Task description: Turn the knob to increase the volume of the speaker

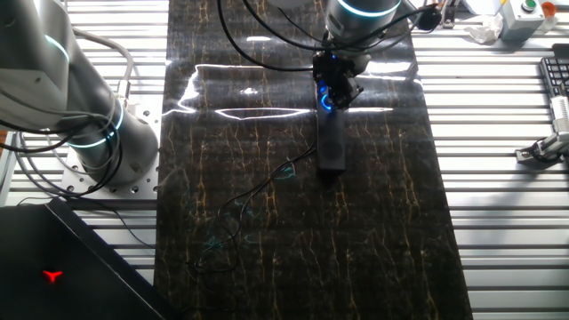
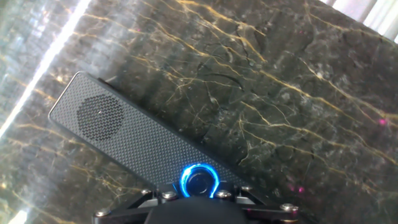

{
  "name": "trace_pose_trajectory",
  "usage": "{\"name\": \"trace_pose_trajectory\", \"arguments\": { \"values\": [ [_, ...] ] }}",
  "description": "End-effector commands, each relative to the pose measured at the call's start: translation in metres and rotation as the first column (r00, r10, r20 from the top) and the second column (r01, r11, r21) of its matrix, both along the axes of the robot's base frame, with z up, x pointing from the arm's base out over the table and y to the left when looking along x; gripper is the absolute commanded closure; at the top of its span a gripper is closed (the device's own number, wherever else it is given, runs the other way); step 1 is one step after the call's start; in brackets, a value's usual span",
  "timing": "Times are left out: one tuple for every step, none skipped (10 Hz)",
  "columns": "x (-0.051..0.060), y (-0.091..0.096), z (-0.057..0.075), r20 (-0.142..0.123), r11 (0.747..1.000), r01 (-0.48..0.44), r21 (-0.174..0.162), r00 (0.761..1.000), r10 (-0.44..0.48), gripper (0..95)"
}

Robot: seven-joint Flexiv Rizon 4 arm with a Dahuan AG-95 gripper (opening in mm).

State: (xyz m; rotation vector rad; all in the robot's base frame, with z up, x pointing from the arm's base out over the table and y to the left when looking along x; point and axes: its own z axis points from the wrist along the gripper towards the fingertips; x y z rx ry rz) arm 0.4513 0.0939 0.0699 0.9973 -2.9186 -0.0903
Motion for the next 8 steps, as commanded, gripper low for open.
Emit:
{"name": "trace_pose_trajectory", "arguments": {
  "values": [
    [-0.0001, 0.0004, 0.0002, 0.005, 0.997, -0.071, 0.009, 0.997, 0.071, 57.0],
    [-0.0001, 0.0004, 0.0002, 0.007, 0.996, -0.090, 0.013, 0.996, 0.090, 57.0],
    [-0.0001, 0.0004, 0.0000, 0.008, 0.995, -0.097, 0.013, 0.995, 0.097, 57.0],
    [-0.0001, 0.0006, -0.0007, 0.007, 0.995, -0.100, 0.012, 0.995, 0.100, 57.0],
    [-0.0003, 0.0004, -0.0015, 0.007, 0.995, -0.100, 0.011, 0.995, 0.100, 57.0],
    [-0.0009, -0.0002, -0.0030, 0.008, 0.995, -0.100, 0.011, 0.995, 0.100, 57.0],
    [-0.0010, -0.0003, -0.0036, 0.007, 0.995, -0.099, 0.011, 0.995, 0.099, 57.0],
    [-0.0012, -0.0006, -0.0036, 0.004, 0.995, -0.095, 0.009, 0.995, 0.095, 76.0]
  ]
}}
